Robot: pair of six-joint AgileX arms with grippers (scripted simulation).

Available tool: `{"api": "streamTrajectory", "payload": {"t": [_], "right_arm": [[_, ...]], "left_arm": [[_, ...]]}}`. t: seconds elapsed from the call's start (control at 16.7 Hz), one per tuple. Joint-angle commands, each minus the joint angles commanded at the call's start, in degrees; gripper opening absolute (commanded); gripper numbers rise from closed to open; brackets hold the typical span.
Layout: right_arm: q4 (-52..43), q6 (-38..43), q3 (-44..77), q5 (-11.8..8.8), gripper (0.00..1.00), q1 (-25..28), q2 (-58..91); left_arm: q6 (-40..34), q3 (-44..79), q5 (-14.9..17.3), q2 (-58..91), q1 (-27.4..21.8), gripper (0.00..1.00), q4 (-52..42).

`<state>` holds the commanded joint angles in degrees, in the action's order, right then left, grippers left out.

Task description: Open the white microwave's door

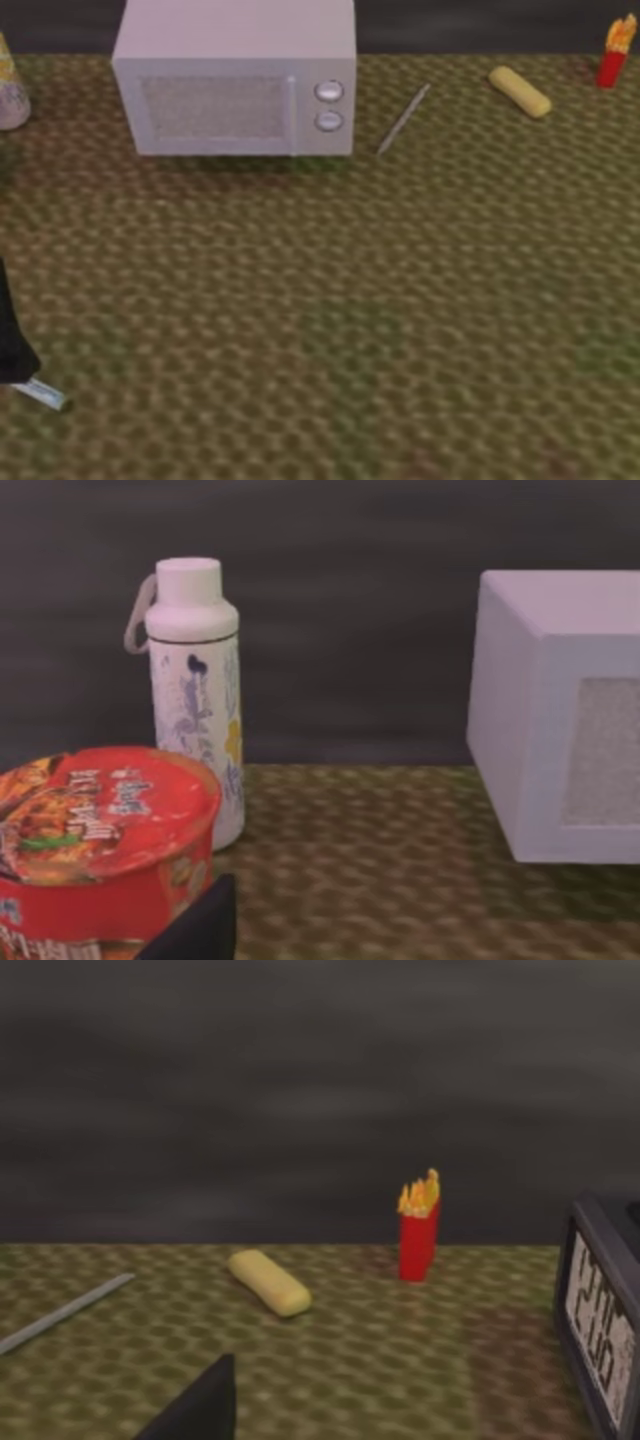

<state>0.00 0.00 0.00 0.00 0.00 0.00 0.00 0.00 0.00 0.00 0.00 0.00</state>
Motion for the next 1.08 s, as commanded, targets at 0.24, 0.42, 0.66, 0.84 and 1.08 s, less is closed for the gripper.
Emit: {"api": "streamTrajectory", "payload": {"t": [0.24,0.42,0.66,0.84,1.08], "right_arm": [[0.0,0.0,0.0,0.0,1.0,0.0,0.0],[0.0,0.0,0.0,0.0,1.0,0.0,0.0],[0.0,0.0,0.0,0.0,1.0,0.0,0.0],[0.0,0.0,0.0,0.0,1.0,0.0,0.0],[0.0,0.0,0.0,0.0,1.0,0.0,0.0]], "left_arm": [[-0.43,1.62,-0.29,1.74,-0.61,1.0,-1.3],[-2.2,8.39,-1.47,8.83,-2.87,1.0,-6.08],[-6.44,25.28,-3.98,26.38,-7.67,1.0,-15.71],[-10.64,42.8,-6.15,43.97,-12.1,1.0,-23.87],[-16.69,69.2,-9.05,68.84,-18.31,1.0,-34.6]]}}
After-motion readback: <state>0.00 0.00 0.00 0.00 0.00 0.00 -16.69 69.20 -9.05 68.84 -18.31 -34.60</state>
